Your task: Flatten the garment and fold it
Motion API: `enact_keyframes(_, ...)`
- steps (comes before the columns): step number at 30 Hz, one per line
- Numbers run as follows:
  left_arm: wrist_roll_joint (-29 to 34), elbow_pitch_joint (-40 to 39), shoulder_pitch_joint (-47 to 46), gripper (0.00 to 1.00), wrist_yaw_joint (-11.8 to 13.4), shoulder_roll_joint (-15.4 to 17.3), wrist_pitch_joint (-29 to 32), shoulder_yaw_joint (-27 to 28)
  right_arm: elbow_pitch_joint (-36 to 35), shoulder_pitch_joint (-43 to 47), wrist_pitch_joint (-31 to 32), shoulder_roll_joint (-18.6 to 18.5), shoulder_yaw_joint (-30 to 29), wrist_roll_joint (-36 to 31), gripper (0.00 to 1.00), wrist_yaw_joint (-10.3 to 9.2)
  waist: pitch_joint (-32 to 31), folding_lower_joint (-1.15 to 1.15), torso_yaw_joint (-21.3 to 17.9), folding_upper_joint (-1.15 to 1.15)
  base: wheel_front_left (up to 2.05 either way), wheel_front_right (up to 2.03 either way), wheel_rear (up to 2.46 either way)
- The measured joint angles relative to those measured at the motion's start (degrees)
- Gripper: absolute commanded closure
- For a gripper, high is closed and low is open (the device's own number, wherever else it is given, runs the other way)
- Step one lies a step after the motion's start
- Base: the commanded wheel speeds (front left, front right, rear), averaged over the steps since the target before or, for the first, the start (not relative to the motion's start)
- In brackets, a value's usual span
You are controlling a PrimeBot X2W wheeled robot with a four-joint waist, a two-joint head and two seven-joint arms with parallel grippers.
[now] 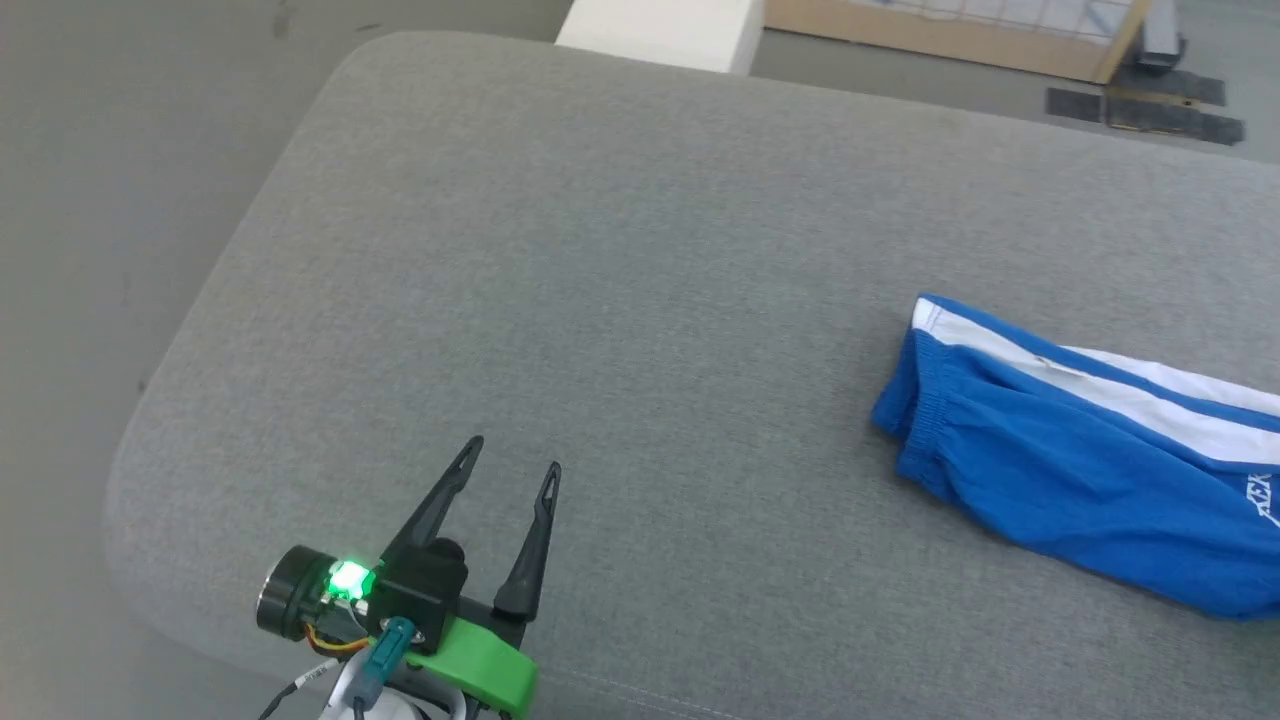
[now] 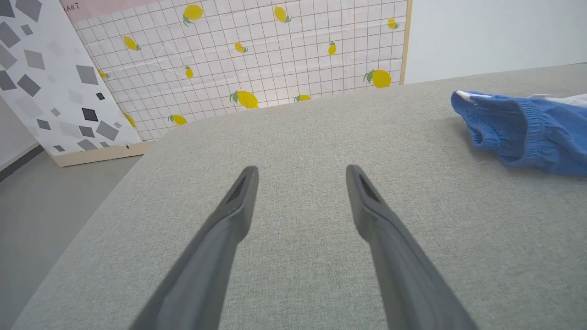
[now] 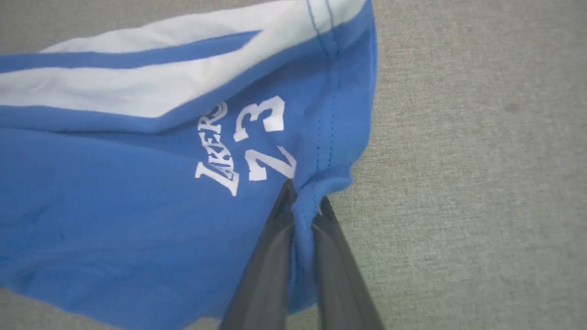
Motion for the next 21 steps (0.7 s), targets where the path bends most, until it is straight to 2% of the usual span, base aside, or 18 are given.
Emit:
enact_keyframes(5,-0.08,0.3,0.27,0.0,-0.13,0.33,0.0,-0.13,-3.75,-0.41,-0.36,1.98,-0.15,0.26,1.0,-0.01,-0.63,0.0,-1.26,0.0,0.0,0.0,0.0)
enact_keyframes(10,-0.15,0.8,0.31,0.0,-0.22,0.38,0.0,-0.53,-8.61,-1.71,0.03,2.41,2.53,2.21,1.0,-0.01,-1.25,0.0,-1.08,0.0,0.0,0.0,0.0)
enact_keyframes(21,-0.49,1.42,0.32,0.0,-0.14,0.52,0.0,-0.91,-21.74,-2.8,6.09,5.86,14.0,4.48,1.0,-0.01,-2.46,0.0,1.86,0.0,0.0,0.0,0.0)
